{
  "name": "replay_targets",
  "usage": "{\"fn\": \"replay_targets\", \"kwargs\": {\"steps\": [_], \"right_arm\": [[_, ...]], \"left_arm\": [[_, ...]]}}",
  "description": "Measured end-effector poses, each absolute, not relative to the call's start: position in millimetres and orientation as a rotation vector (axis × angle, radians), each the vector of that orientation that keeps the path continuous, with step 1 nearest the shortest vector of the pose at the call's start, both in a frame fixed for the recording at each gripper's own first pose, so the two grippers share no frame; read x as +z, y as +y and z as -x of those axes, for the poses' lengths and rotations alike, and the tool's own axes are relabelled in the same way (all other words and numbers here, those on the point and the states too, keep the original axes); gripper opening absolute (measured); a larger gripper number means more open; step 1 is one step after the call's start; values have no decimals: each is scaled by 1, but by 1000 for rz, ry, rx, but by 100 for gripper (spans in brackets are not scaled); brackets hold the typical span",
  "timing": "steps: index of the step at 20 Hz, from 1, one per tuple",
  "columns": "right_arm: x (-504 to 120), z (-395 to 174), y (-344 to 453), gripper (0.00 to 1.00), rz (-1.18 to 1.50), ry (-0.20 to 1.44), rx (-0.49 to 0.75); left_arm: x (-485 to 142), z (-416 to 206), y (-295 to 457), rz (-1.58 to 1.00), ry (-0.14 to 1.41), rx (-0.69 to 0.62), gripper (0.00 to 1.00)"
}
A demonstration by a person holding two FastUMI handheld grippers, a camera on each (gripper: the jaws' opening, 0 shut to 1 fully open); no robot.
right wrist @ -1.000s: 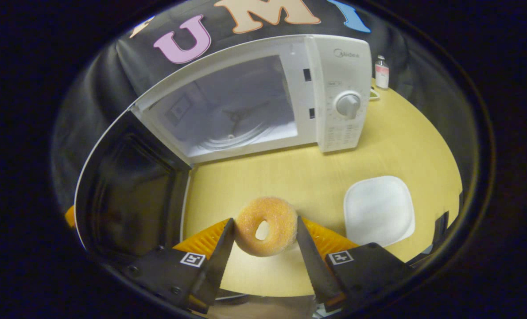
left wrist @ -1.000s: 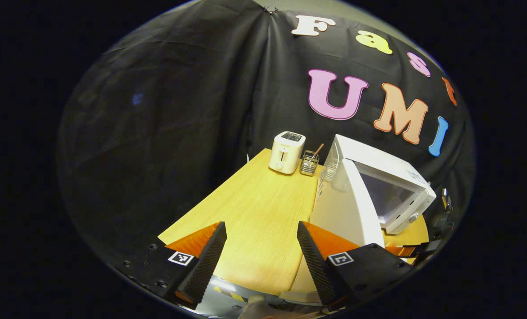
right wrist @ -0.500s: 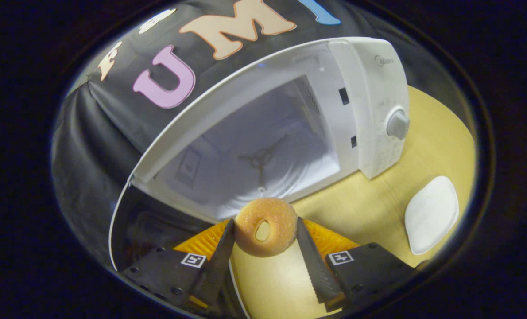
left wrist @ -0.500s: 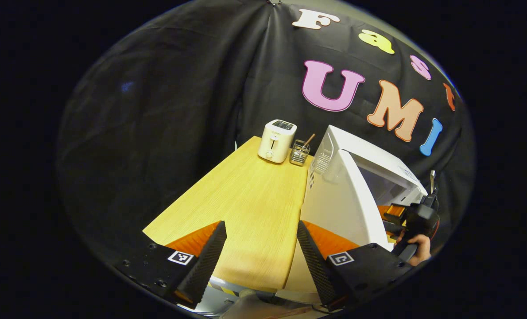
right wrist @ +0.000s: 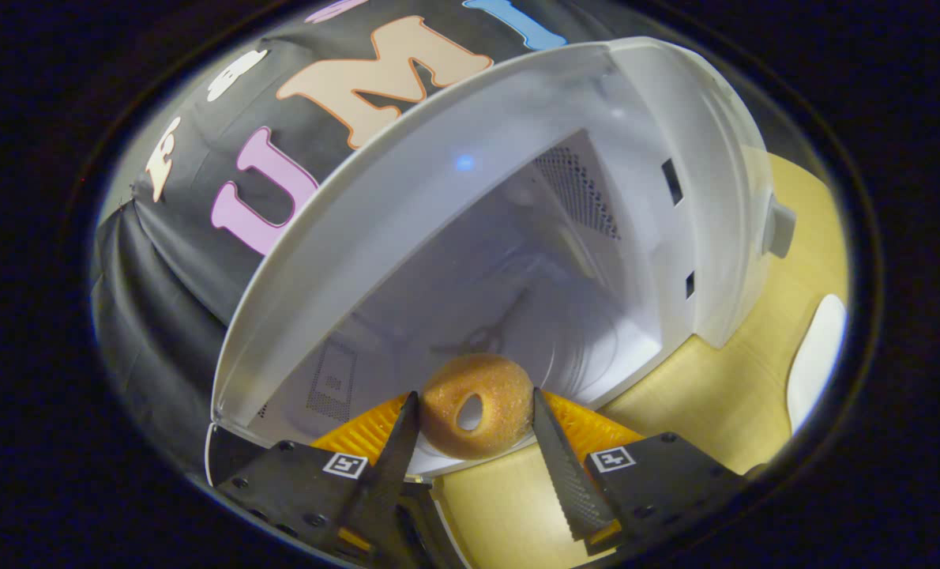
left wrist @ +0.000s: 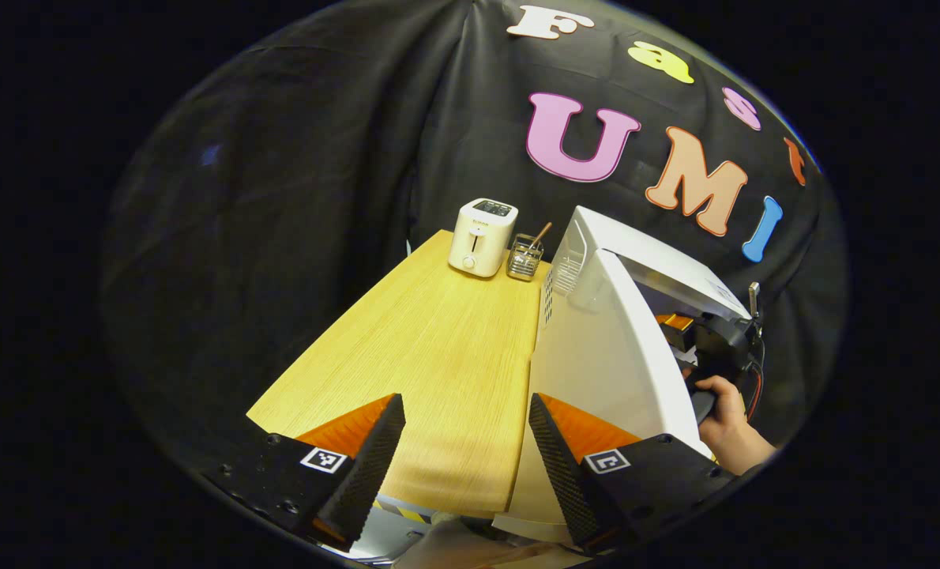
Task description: Open the microwave oven with the left hand, put the food in, and close the microwave oven.
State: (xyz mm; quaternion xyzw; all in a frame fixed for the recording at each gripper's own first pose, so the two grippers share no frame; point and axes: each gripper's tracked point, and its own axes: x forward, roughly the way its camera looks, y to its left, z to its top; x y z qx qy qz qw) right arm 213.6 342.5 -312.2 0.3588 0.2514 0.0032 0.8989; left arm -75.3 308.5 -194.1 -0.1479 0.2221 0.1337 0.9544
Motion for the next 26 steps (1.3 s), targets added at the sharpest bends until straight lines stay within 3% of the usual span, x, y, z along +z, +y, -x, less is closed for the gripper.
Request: {"fn": "replay_targets", "kwargs": {"steps": [5,6,9,10,11,12,14,15,16,17,26], "right_arm": [[-325,-230,347,86,-736,504,-59],[-328,-234,349,78,-741,505,-67],[-331,-240,346,78,-736,501,-89],[-331,-241,344,88,-730,498,-91],[-329,-242,339,91,-723,488,-94],[-328,-241,336,81,-709,484,-97],[-323,-238,332,87,-691,475,-91],[-322,-235,331,99,-686,475,-88],[-320,-231,330,90,-680,479,-82],[-318,-226,328,99,-669,484,-77],[-291,-157,312,100,-521,474,25]], "left_arm": [[-196,80,318,296,468,295,94],[-197,82,319,291,473,301,94],[-196,86,320,282,480,304,92],[-196,87,320,281,480,304,92],[-196,88,320,281,479,303,92],[-195,88,319,282,477,303,92],[-196,87,315,287,479,295,92],[-195,87,313,290,481,290,92],[-196,87,311,291,479,287,92],[-194,87,310,293,477,284,96],[-189,90,304,275,451,271,82]]}}
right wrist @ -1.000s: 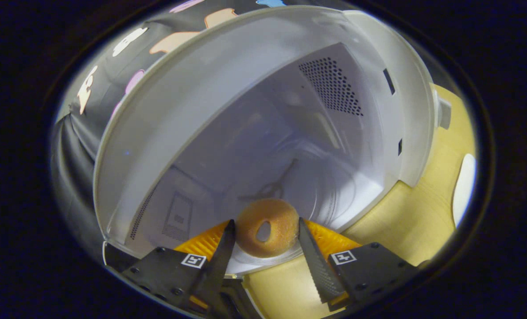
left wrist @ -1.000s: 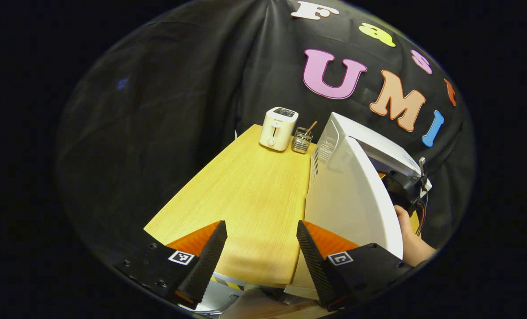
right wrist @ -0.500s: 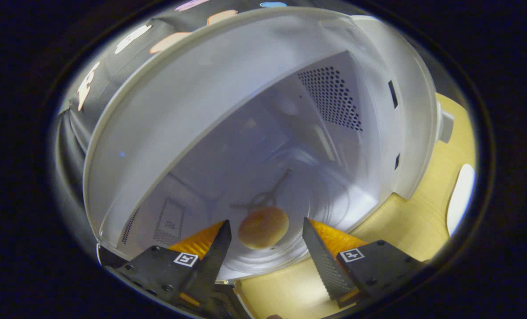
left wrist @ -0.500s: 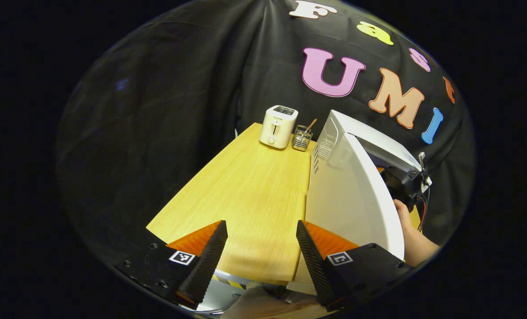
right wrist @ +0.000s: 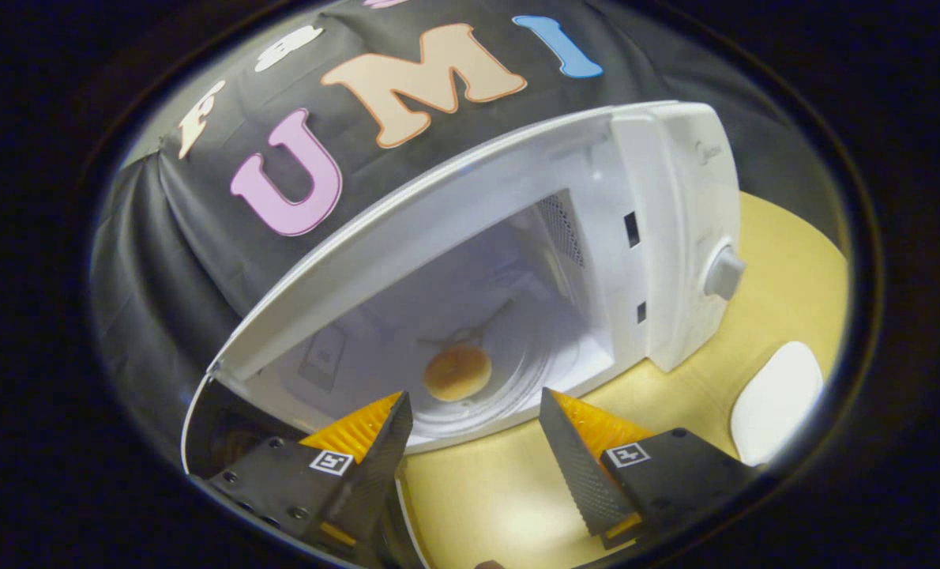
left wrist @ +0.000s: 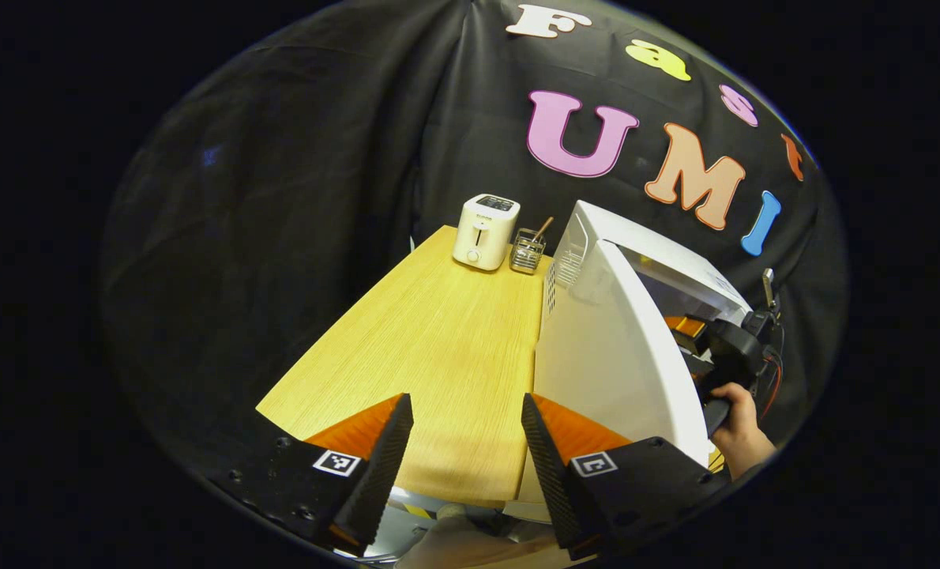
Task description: Open the microwave oven with the left hand, put the food in, and close the microwave oven.
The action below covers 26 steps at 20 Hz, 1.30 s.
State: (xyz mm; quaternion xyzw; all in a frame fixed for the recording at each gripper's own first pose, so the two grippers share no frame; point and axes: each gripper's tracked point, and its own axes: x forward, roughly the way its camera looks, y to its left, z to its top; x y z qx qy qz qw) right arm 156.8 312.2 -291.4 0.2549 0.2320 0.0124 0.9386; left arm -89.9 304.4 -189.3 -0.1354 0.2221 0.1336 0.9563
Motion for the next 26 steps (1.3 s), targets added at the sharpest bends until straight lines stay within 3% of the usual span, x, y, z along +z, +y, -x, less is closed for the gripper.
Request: {"fn": "replay_targets", "kwargs": {"steps": [3,5,6,7,8,10,11,12,14,21,22,26], "right_arm": [[-280,-133,309,100,-479,467,59],[-272,-121,299,100,-450,456,47],[-267,-116,293,91,-431,445,39],[-261,-110,286,100,-405,434,30],[-256,-104,278,100,-372,422,19],[-243,-93,267,100,-316,399,7],[-237,-87,263,91,-295,390,3],[-230,-81,259,100,-281,385,1],[-216,-70,252,100,-259,367,-3],[-184,-42,222,100,-255,290,-55],[-183,-39,218,91,-257,290,-64],[-184,-28,199,91,-262,297,-103]], "left_arm": [[-193,91,302,302,457,259,68],[-193,91,294,316,460,234,53],[-193,91,292,315,458,223,49],[-191,90,289,312,454,210,43],[-190,89,286,305,451,198,47],[-191,88,280,288,457,173,24],[-191,88,279,275,459,169,14],[-191,89,279,265,460,169,16],[-188,90,278,257,451,170,0],[-195,88,255,257,480,85,1],[-196,88,252,255,485,73,1],[-199,88,234,253,508,34,1]]}}
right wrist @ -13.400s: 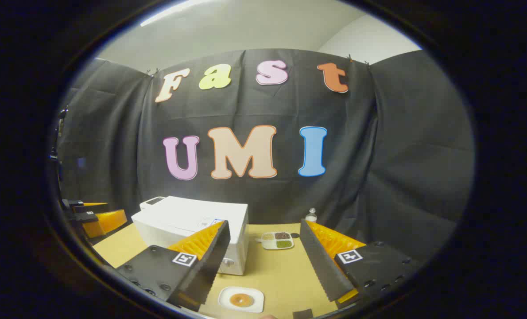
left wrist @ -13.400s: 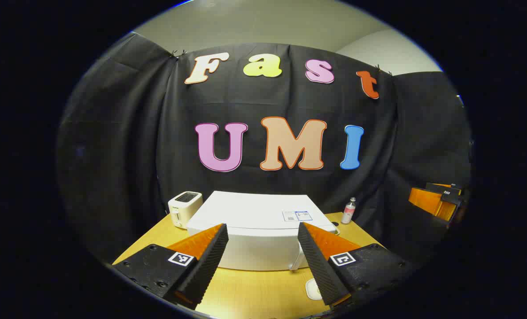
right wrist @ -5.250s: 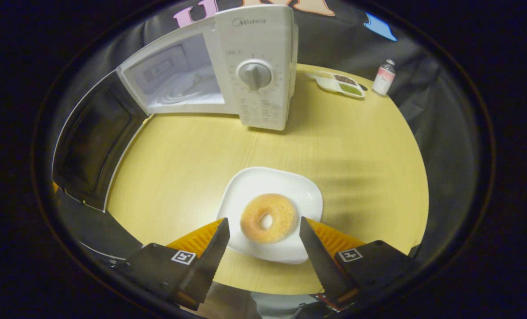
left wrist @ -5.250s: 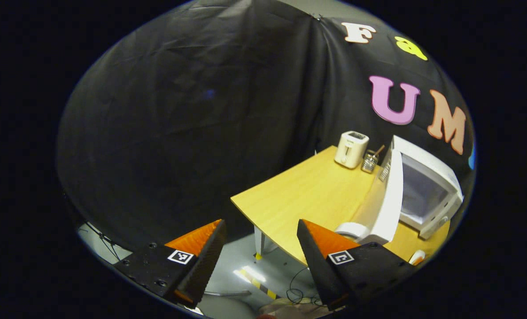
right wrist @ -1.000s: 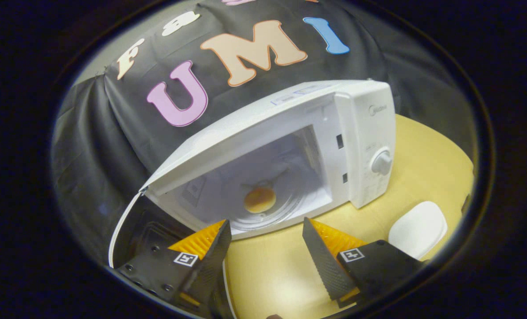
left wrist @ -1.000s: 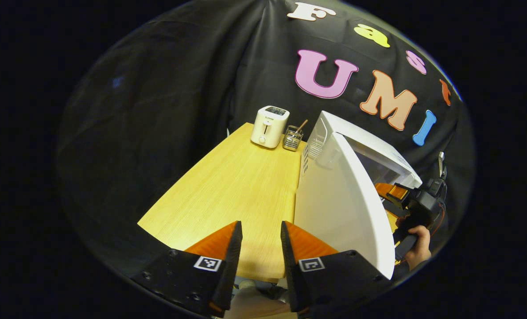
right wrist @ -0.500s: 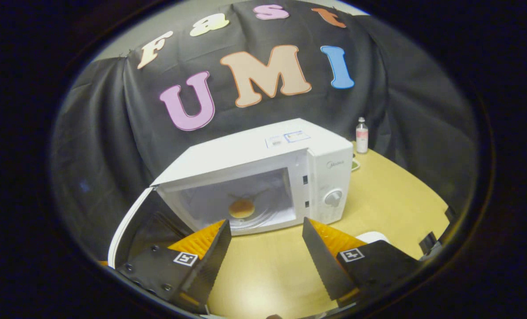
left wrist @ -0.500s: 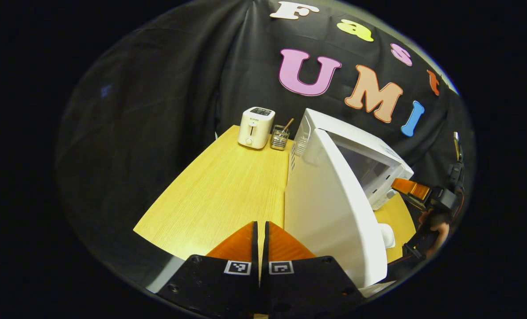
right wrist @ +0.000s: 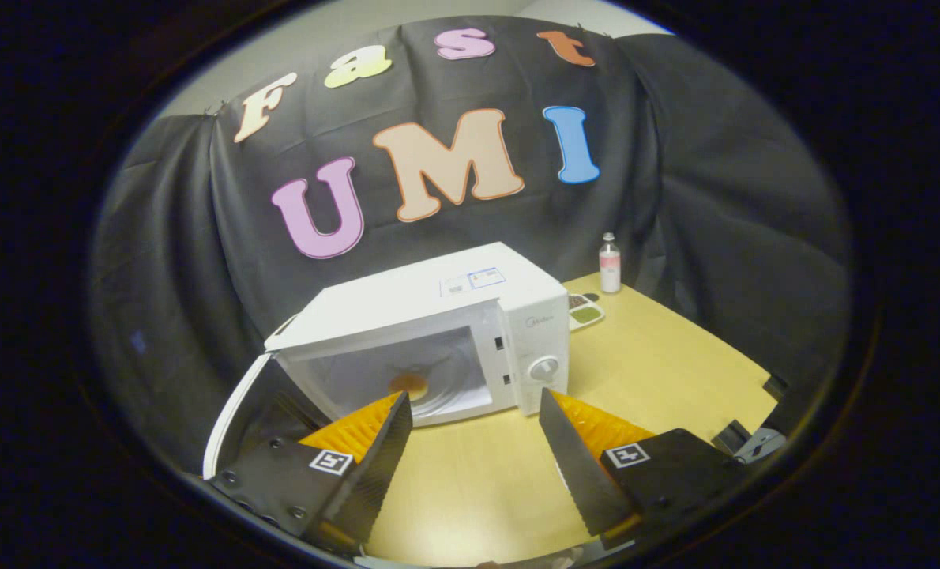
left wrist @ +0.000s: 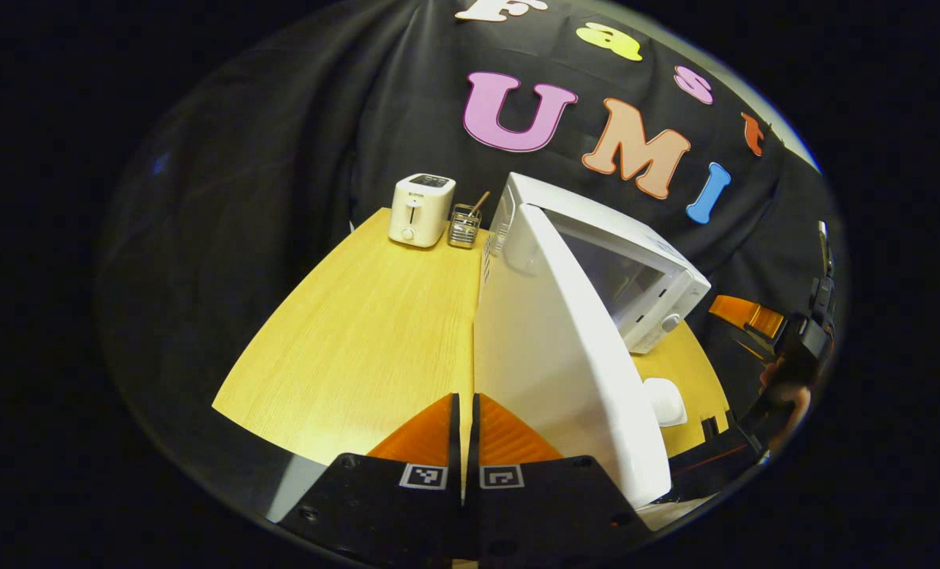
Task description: Open the microwave oven with the left hand, put the food in, and close the microwave oven.
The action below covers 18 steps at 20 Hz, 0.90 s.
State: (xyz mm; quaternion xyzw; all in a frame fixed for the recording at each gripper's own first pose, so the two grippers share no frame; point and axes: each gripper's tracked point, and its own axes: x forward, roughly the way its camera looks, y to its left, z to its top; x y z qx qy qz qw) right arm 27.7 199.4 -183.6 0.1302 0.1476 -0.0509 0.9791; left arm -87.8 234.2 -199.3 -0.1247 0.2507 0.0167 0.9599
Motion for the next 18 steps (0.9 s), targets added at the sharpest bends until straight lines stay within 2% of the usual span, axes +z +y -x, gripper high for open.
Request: {"fn": "replay_targets", "kwargs": {"steps": [7,13,14,18], "right_arm": [[-180,-18,162,92,-240,294,-141],[-183,-21,127,92,-207,315,-116],[-185,-22,120,100,-211,320,-116],[-203,-19,91,100,-235,355,-127]], "left_arm": [[-200,86,198,227,527,19,1],[-194,69,143,193,511,0,1],[-193,65,134,192,508,-6,1],[-191,51,98,174,502,-27,1]]}}
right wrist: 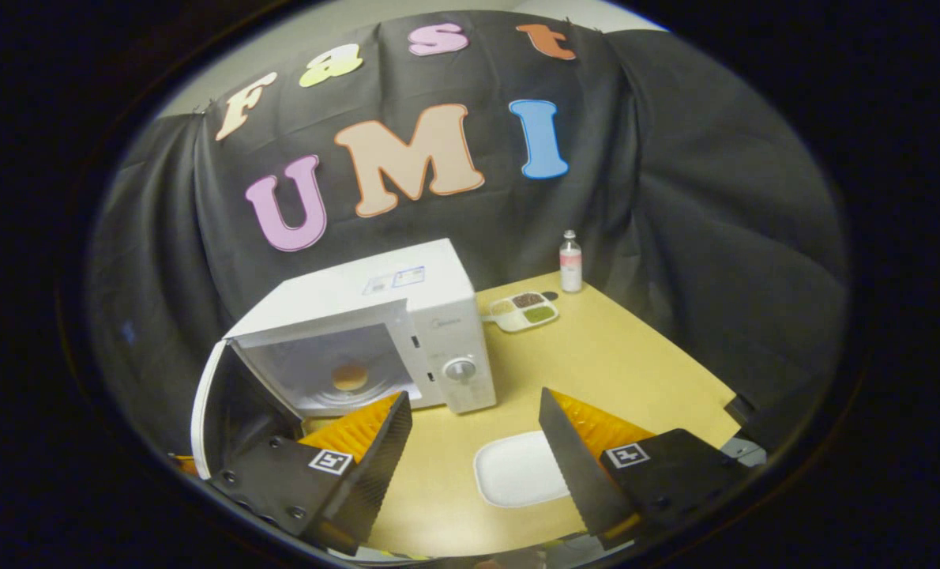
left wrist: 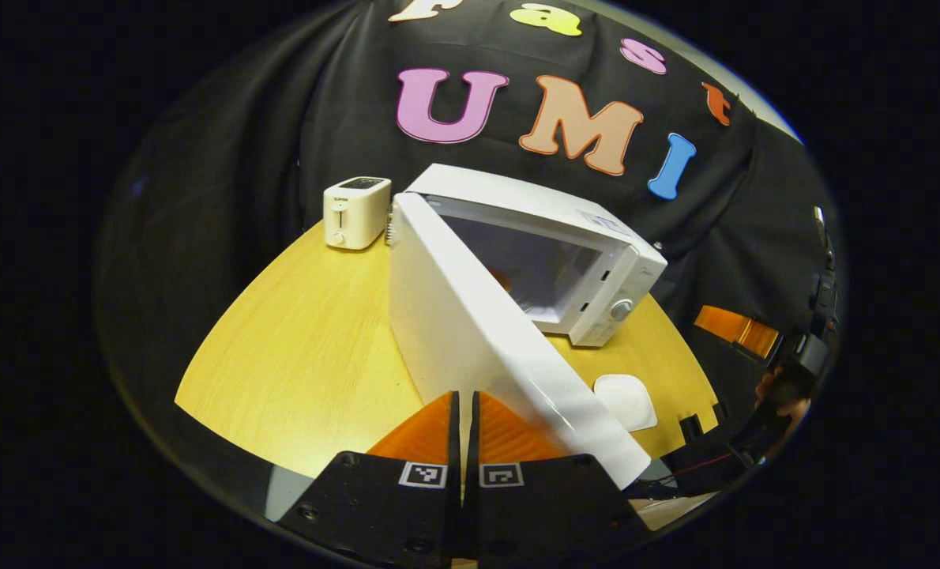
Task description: Open the microwave oven with the left hand, put the food in, and close the microwave oven.
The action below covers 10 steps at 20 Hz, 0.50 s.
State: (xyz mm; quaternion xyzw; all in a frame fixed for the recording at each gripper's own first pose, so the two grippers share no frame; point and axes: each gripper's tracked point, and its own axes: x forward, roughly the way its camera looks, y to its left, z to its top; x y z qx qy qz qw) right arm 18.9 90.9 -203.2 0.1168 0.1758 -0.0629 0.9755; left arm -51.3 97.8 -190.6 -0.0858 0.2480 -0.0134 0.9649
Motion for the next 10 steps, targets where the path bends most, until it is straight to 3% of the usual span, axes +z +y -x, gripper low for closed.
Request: {"fn": "replay_targets", "kwargs": {"steps": [10], "right_arm": [[-215,-33,36,100,-271,347,-115]], "left_arm": [[-189,11,17,112,501,-85,1]]}}
